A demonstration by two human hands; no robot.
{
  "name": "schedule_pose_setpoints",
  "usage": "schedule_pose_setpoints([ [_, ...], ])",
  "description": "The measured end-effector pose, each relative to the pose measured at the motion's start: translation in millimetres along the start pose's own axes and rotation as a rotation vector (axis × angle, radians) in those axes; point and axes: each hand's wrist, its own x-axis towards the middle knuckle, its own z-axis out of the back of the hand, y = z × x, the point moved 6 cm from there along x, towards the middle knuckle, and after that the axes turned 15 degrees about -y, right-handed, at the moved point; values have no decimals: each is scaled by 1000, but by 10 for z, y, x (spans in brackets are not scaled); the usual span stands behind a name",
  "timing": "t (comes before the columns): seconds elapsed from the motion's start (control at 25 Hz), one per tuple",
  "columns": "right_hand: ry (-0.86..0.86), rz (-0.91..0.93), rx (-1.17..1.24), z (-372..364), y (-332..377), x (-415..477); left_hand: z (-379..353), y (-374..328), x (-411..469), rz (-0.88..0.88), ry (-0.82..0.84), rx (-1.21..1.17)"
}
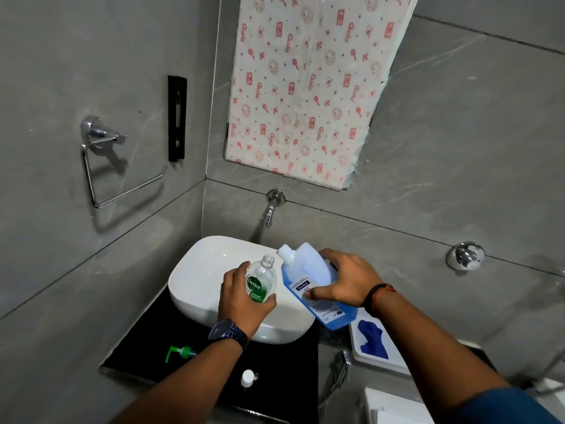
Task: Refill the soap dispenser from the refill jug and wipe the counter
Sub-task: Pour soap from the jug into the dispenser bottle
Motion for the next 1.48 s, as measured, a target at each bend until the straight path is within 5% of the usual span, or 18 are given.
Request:
schedule_pose_setpoints([
  [1.48,120,174,-326,130,129,139,-14,-48,-33,-4,24,80],
])
